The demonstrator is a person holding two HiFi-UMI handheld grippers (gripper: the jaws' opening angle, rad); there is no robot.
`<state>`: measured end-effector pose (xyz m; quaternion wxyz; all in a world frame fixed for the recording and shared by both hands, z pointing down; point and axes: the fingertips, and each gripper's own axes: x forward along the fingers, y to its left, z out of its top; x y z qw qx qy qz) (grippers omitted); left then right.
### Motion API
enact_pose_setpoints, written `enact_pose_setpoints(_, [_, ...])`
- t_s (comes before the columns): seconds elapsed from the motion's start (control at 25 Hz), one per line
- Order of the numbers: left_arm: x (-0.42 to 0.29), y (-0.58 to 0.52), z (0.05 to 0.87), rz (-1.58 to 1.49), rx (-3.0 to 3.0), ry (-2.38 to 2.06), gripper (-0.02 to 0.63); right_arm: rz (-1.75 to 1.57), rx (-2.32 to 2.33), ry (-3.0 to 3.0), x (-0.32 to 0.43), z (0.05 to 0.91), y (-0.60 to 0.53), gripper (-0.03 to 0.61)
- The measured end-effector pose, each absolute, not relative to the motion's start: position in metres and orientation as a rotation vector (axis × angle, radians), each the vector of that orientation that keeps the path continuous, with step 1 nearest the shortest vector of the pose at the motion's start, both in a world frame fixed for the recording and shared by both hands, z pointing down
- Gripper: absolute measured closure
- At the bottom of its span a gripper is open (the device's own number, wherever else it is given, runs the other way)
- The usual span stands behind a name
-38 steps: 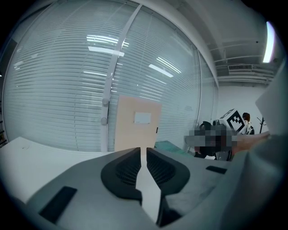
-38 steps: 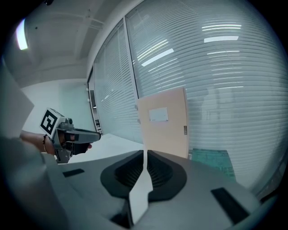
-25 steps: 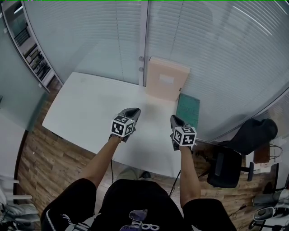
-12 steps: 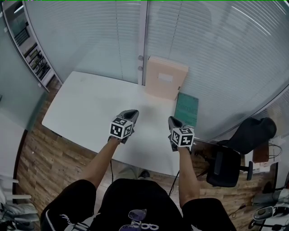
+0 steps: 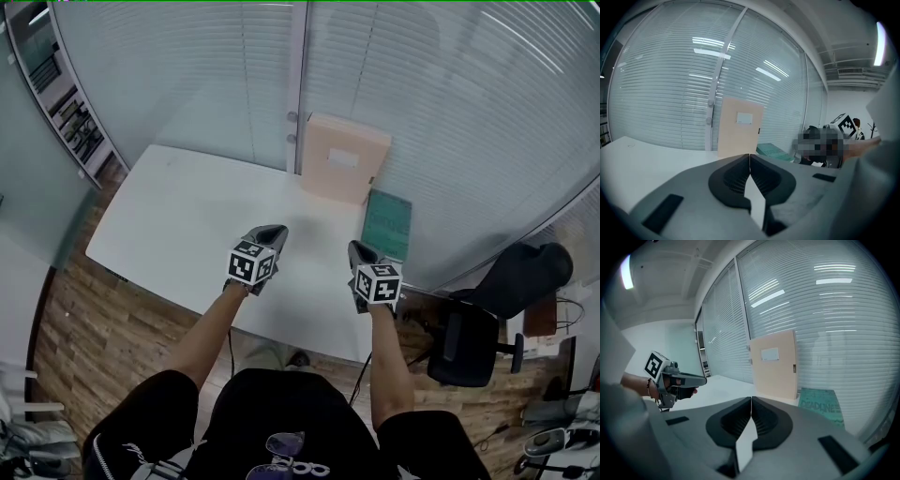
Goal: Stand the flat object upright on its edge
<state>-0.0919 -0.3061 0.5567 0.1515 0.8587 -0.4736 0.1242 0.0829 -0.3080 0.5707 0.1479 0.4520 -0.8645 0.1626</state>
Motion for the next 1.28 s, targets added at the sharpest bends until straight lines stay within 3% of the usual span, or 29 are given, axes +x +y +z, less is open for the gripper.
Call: enact_pose_setpoints(1.28, [-0.103, -0.311, 0.562, 0.374, 2.444, -1.367, 0.591, 0.483, 1.287, -2.483, 0.073, 0.571, -0.317, 0.554])
